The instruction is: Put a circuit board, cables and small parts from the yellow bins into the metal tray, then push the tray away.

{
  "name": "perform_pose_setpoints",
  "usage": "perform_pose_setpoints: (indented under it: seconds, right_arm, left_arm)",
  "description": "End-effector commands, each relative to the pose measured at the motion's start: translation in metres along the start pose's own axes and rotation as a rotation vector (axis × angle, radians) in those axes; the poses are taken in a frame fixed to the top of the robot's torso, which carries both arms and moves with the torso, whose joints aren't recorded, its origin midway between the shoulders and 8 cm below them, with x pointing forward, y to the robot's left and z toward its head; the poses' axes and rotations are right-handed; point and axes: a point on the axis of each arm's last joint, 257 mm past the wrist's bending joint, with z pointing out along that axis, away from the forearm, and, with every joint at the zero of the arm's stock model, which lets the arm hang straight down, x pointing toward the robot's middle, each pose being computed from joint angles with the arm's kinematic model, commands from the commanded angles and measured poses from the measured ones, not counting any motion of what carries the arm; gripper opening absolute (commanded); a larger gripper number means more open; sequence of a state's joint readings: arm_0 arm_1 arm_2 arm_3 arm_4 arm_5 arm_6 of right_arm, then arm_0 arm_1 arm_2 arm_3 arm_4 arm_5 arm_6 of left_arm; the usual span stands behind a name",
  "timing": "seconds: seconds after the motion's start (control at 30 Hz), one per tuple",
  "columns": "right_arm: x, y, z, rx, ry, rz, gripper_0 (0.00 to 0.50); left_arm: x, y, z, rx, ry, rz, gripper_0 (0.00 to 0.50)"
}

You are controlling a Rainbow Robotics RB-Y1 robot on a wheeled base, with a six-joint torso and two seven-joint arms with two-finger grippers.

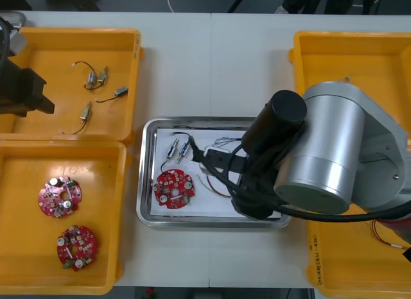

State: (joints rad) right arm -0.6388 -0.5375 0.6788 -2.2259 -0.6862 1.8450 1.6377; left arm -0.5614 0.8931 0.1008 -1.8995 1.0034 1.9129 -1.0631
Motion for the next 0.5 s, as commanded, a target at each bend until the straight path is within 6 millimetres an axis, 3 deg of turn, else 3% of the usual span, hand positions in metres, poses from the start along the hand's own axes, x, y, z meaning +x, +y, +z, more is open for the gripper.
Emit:
perform_pose_setpoints:
  seconds: [0.03, 0.17, 0.5]
  right_arm:
    - [-0.035, 0.014, 0.006, 0.015, -0.076, -0.173, 0.5]
    - [-0.041, 0.022, 0.016, 0.043, -0.079, -0.259, 0.5]
    - [-0.033, 0.039, 0.041, 0.073, 0.008, -0.371, 0.5]
  left_arm:
    - [0.012, 0.028, -0.015, -0.055, -0.017, 0.077, 0.5]
    - [0.024, 0.036, -0.017, -0.065, -0.015, 0.089, 0.5]
    - [0.047, 0.043, -0.015, -0.074, -0.002, 0.124, 0.5]
